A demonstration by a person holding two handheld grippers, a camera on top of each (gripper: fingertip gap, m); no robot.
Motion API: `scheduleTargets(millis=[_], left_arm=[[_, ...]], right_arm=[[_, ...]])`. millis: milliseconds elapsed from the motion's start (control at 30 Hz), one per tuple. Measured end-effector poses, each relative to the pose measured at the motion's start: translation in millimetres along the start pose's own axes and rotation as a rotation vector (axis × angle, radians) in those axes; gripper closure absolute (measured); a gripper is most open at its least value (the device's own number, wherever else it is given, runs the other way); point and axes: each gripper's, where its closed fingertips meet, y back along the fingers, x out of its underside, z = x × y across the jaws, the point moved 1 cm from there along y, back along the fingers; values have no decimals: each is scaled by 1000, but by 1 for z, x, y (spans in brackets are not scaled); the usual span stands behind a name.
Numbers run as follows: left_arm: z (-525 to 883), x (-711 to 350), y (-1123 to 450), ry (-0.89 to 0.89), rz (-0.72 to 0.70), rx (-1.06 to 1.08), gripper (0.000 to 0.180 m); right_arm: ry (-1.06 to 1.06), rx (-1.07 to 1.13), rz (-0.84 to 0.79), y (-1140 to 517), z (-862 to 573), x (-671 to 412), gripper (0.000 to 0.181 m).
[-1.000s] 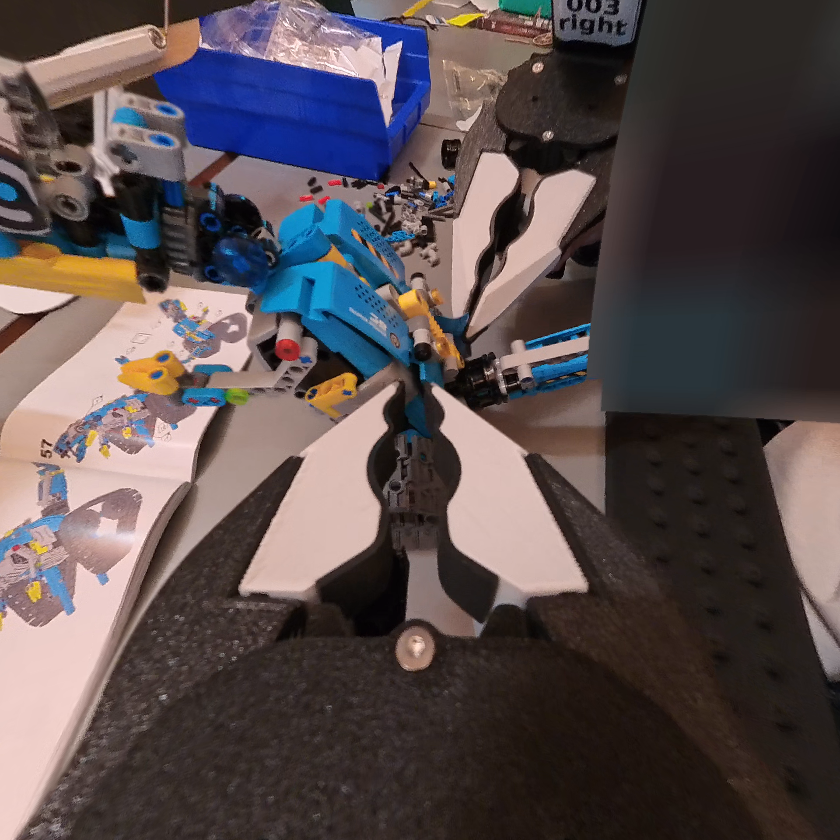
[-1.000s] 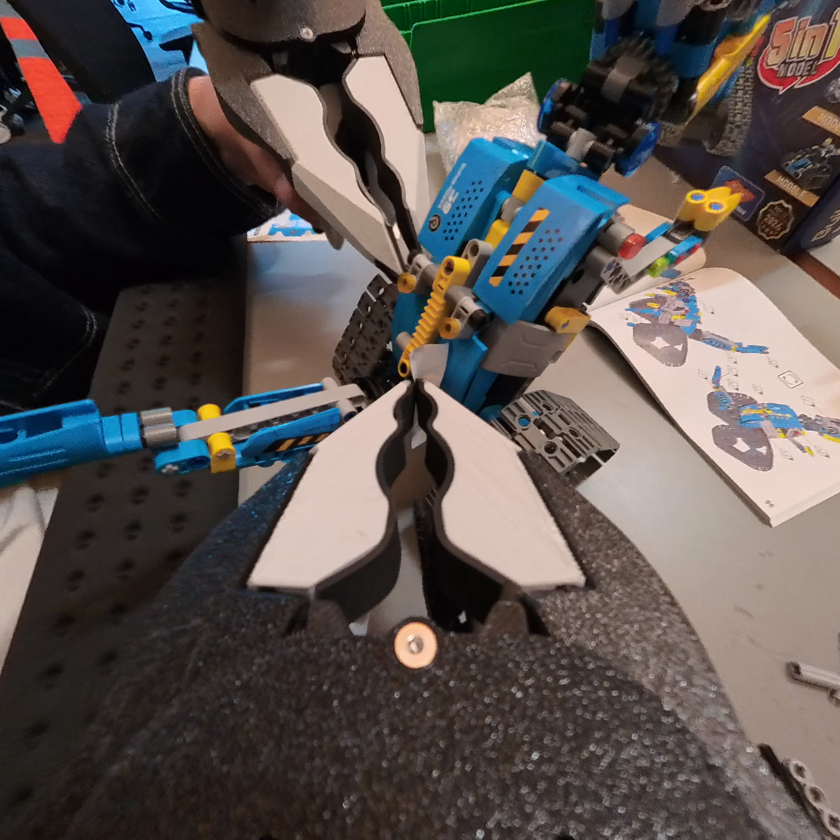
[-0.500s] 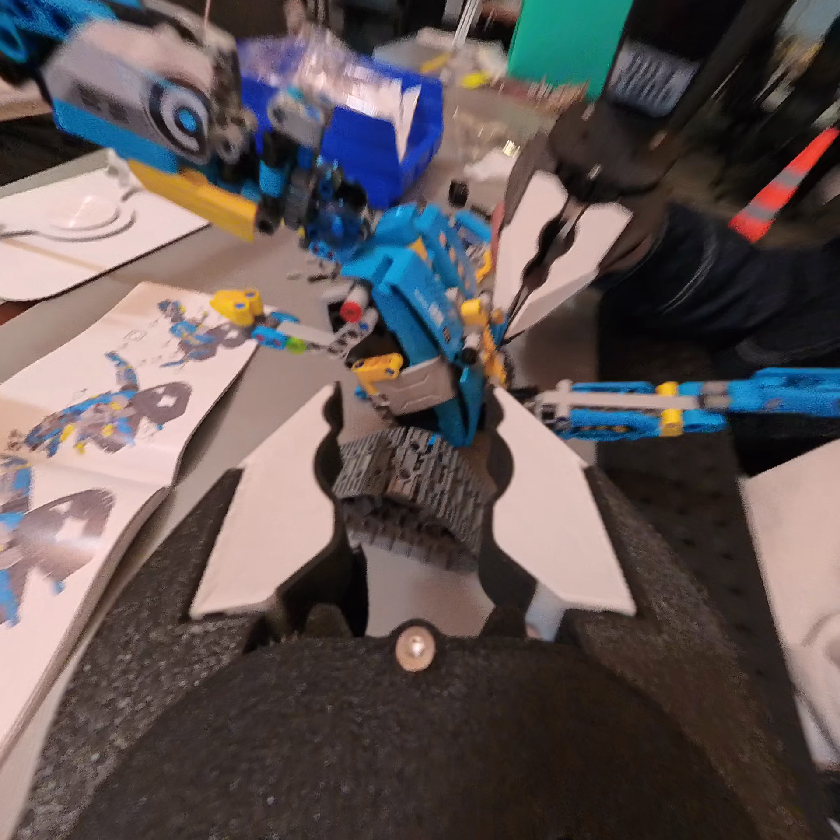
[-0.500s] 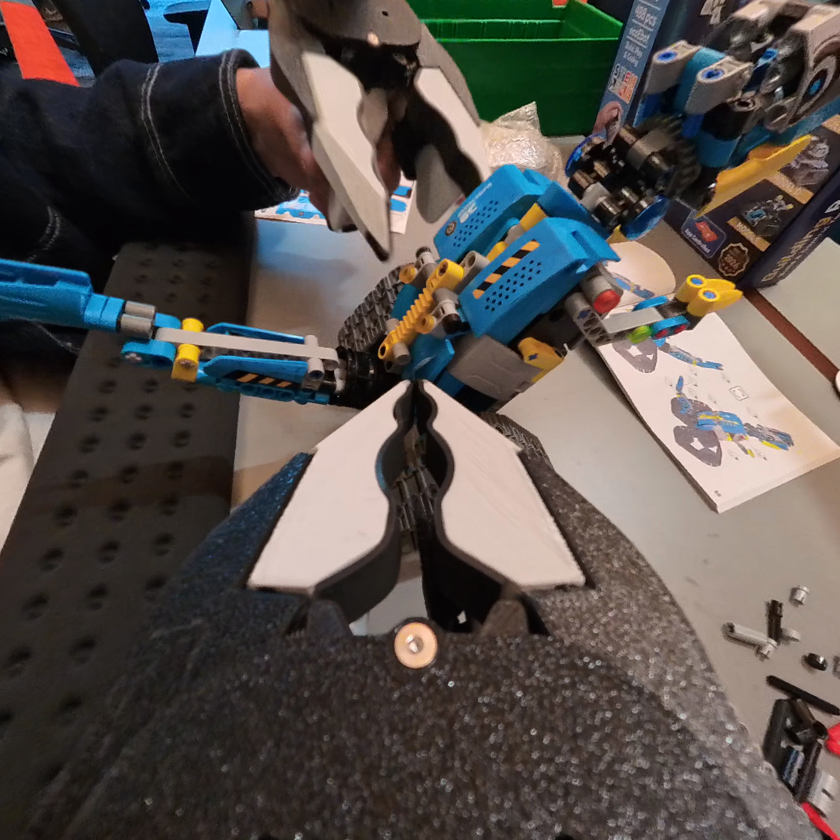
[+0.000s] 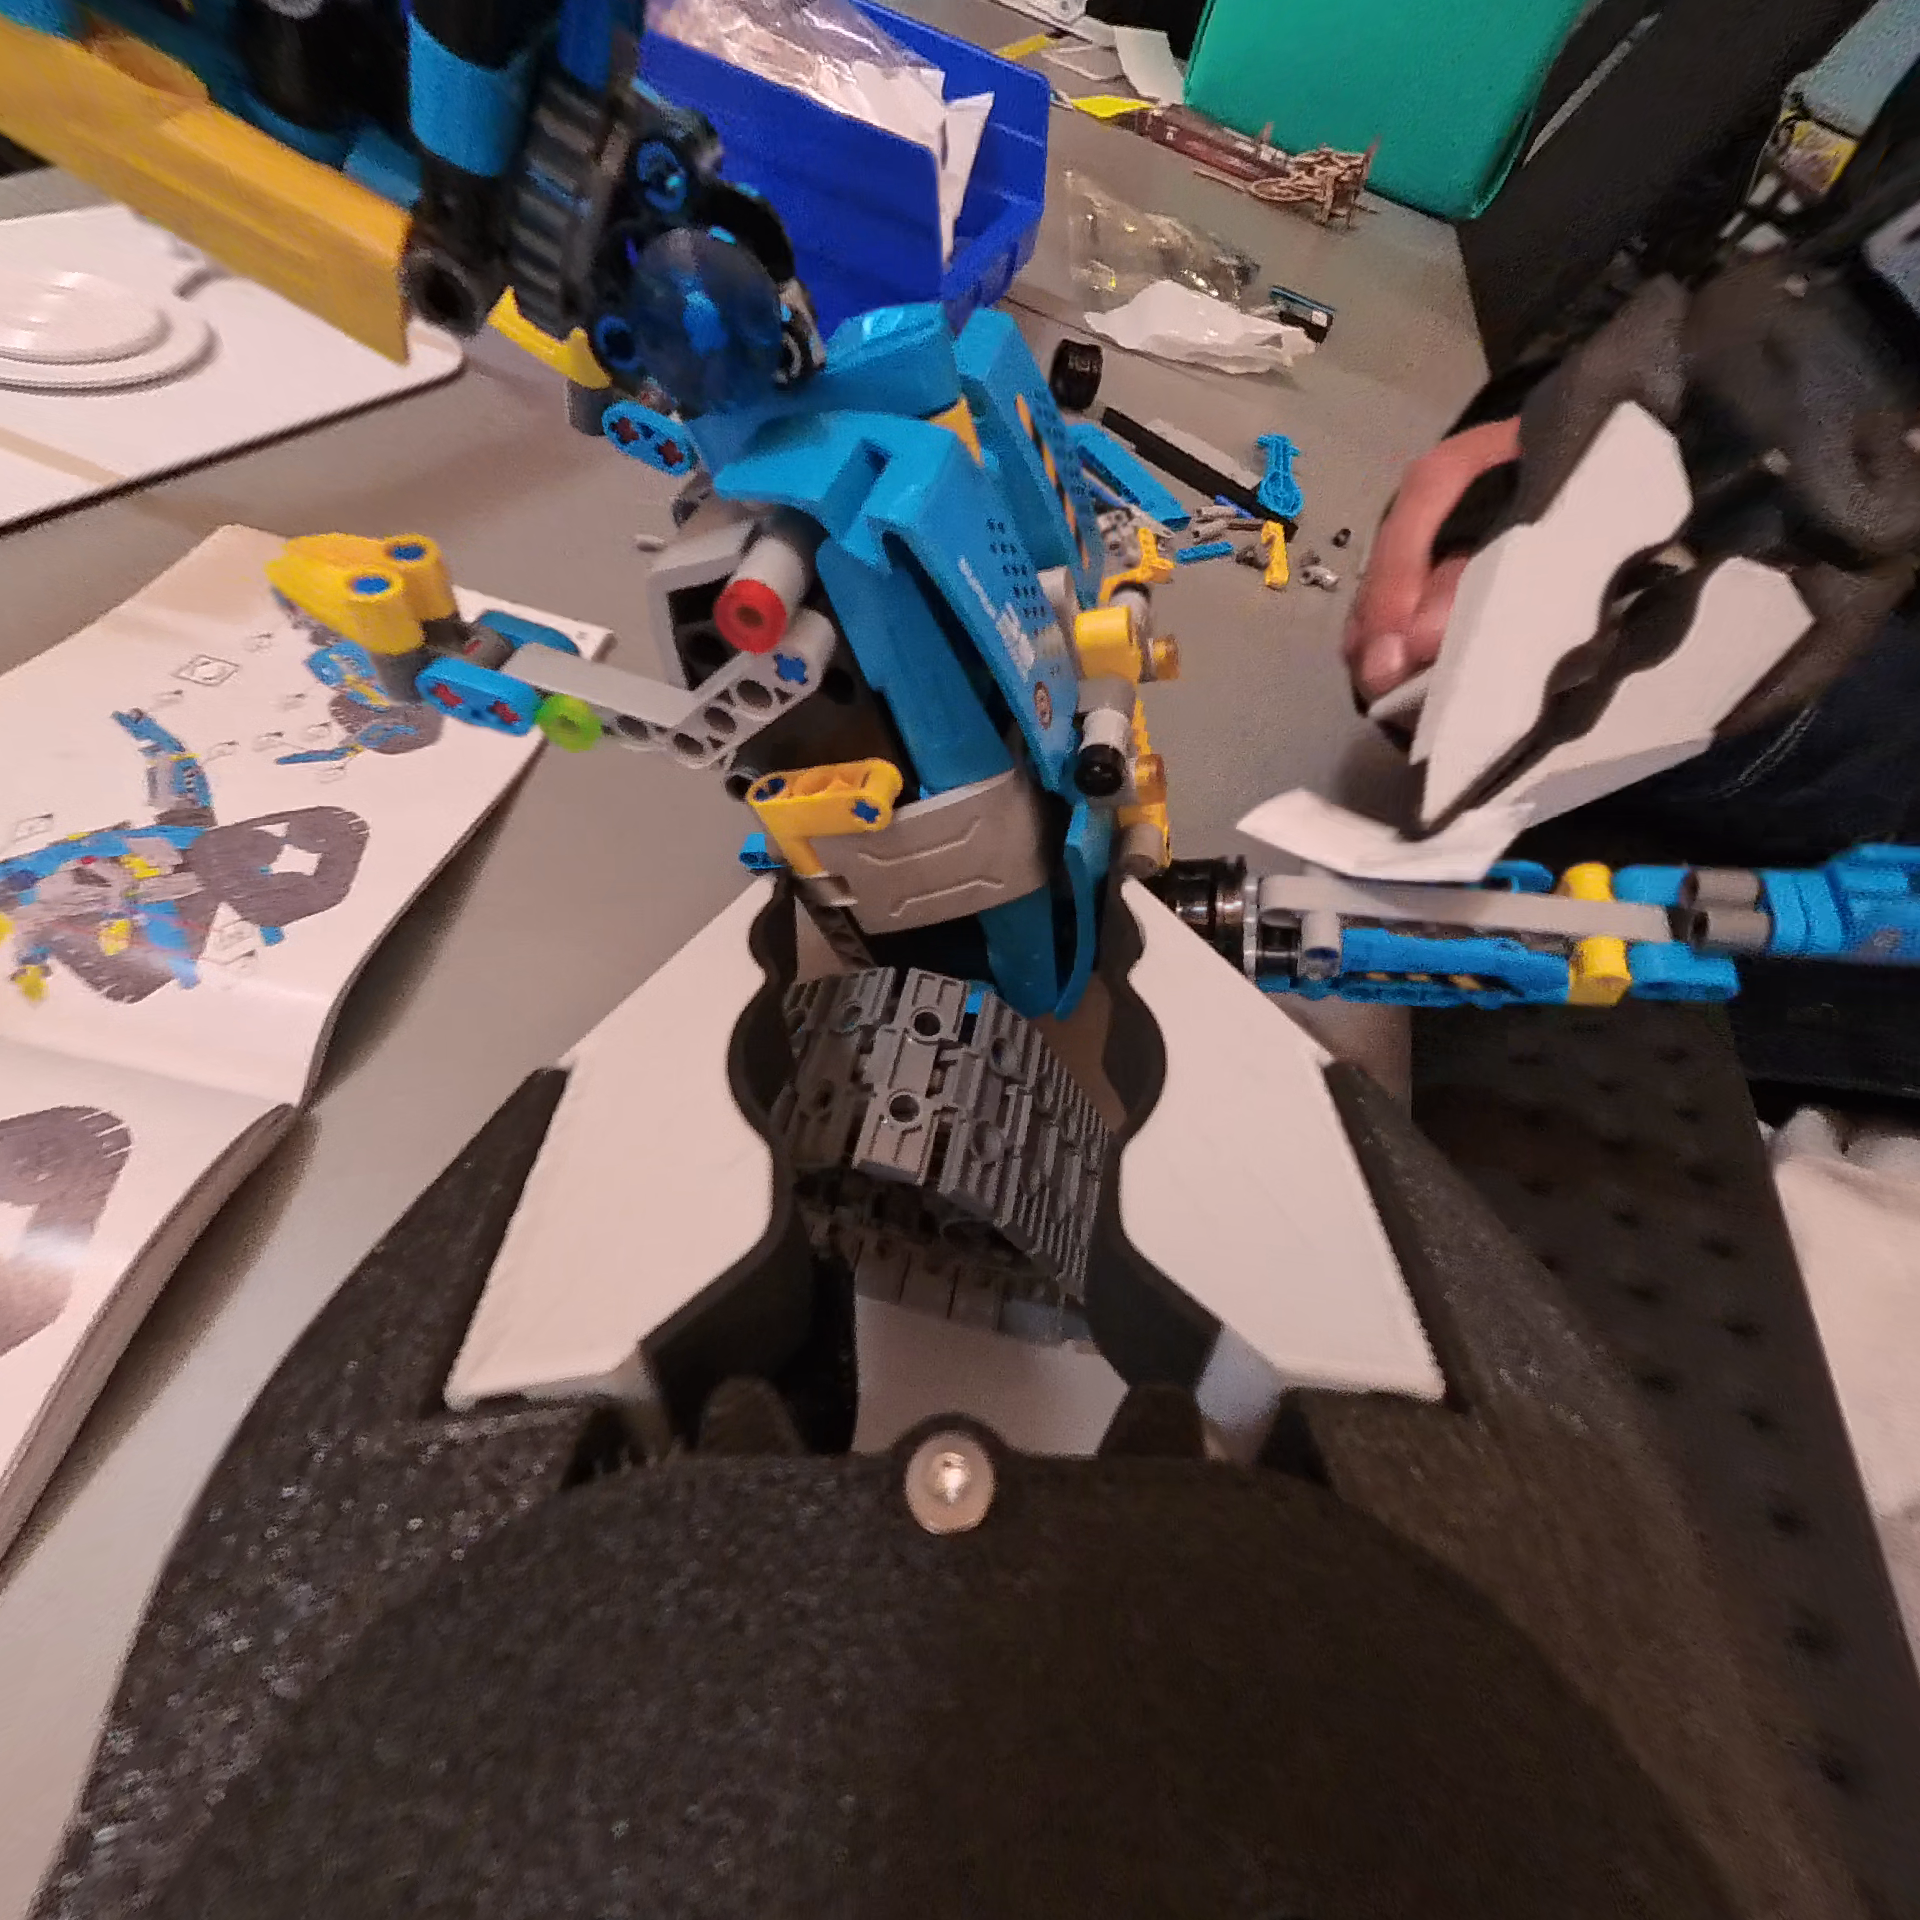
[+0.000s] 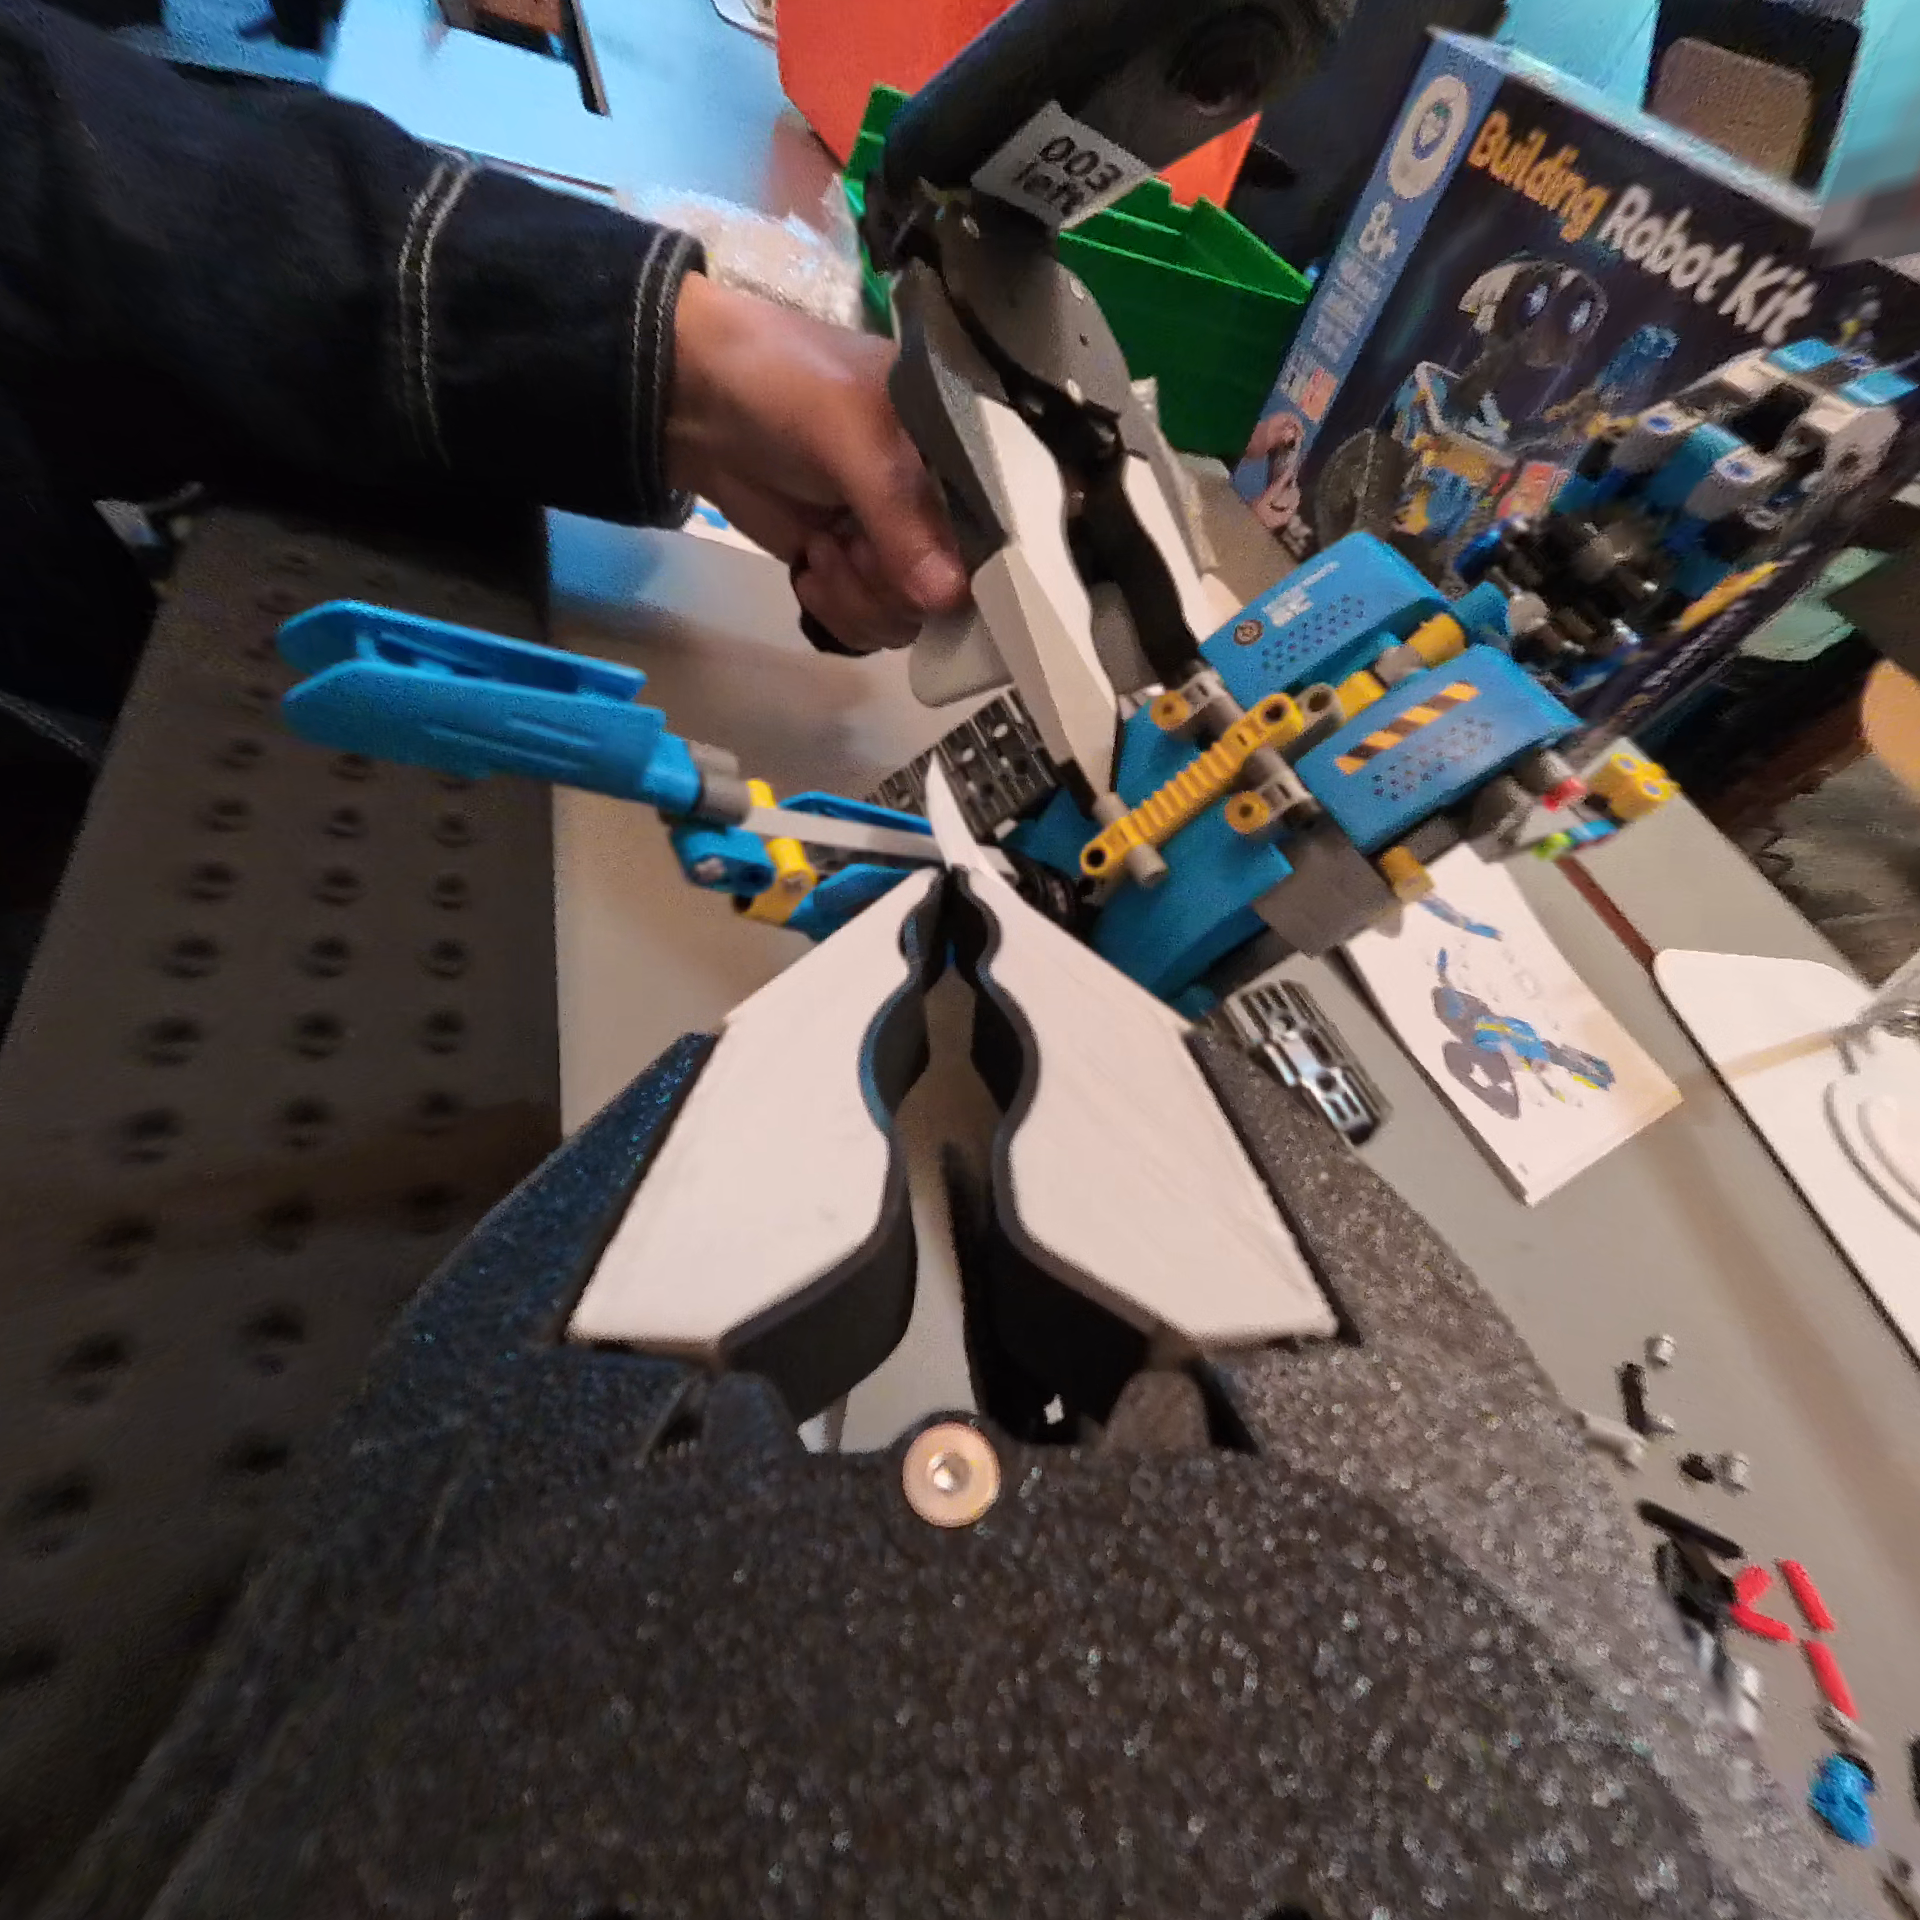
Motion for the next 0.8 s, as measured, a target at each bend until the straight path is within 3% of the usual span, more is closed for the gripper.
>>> scheduleTargets(millis=[133,333,600,700,800], left_arm=[[1,5,12,-13,22,24,123],[9,17,47,18,47,3,123],[27,25,75,63,24,-100,122],[28,25,75,48,10,-89,121],[30,26,76,76,-14,-64,121]], right_arm=[[-192,-13,-149,15,-20,-19,181],[-754,-118,-518,50,-131,-58,181],[-1066,270,-387,-4,-201,47,181],[-929,378,-205,-7,-190,72,181],[-981,370,-163,-10,-193,83,181]])
